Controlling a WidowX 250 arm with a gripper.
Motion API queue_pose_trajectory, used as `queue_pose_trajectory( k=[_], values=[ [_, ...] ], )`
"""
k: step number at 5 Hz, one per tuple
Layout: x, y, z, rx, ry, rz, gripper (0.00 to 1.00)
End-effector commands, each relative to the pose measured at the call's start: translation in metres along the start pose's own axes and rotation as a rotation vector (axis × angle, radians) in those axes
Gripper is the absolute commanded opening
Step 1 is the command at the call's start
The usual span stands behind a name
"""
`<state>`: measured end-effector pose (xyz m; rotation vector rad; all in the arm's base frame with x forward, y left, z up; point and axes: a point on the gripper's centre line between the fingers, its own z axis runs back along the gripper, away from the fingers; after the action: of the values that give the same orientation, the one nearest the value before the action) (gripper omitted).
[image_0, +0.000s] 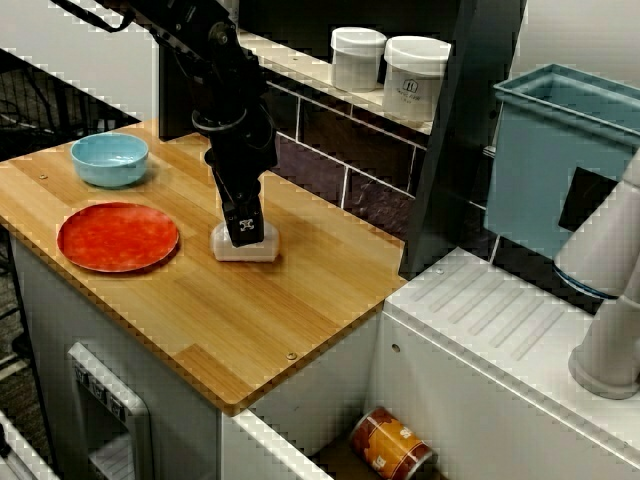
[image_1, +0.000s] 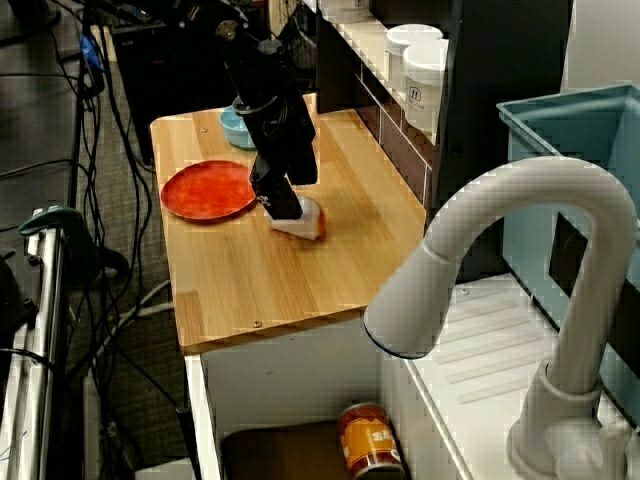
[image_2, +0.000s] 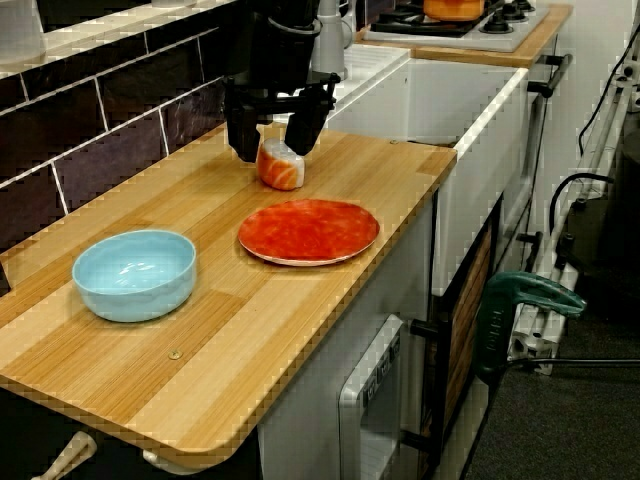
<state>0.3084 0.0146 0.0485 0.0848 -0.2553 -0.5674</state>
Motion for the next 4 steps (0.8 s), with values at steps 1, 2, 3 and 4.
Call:
queue_pose_trajectory(
  k=[1,2,3,4],
  values=[
    [0.0099,0.0043,0.0067,0.005,-0.013,-0.007,1.0],
    [0.0105,0.0054,0.0036,0.0,0.001,-0.003,1.0],
    [0.008,0.0017,0.0061,0.015,-0.011,0.015,1.0],
    [0.0046,-0.0026,0.0028,0.019,0.007,0.034,1.0]
  ],
)
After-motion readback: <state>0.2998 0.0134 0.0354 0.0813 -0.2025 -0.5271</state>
